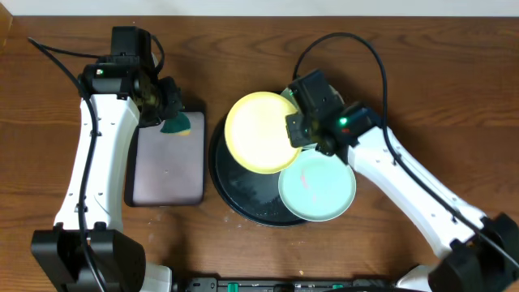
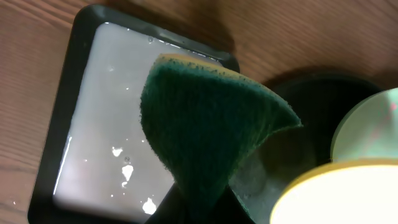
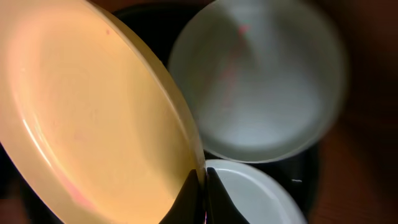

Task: Clean dirty plates on tray and stack at the side

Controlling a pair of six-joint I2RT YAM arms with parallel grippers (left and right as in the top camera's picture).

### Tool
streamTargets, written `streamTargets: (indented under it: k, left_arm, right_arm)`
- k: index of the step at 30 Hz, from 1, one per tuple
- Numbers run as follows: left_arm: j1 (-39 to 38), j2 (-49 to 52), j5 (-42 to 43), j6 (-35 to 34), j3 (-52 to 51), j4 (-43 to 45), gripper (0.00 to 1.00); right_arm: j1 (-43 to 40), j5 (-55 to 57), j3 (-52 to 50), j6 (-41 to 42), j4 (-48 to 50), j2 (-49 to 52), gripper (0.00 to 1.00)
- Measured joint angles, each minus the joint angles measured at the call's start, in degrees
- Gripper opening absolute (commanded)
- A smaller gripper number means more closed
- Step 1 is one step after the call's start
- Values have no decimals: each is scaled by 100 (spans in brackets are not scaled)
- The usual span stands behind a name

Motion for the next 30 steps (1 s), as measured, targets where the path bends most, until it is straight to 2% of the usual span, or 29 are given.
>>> streamTargets:
  k: [10,14,18,25,30]
  left_arm:
    - [0,0,0,0,0,2,7]
    - [0,0,-2,0,0,0,8]
    - [0,0,0,0,0,2,8]
    - [0,0,0,0,0,0,7]
    - [0,2,0,0,0,0,7]
  right_arm:
    - [1775,3674,0,-103,-304,-66,1]
    - [2234,4962,0,-48,-293,-66,1]
    - [2415,5779,0,-4,-284,-66,1]
    - [2413,6142,0,203,-284,-66,1]
    - [2173,5060,0,575,-286,-66,1]
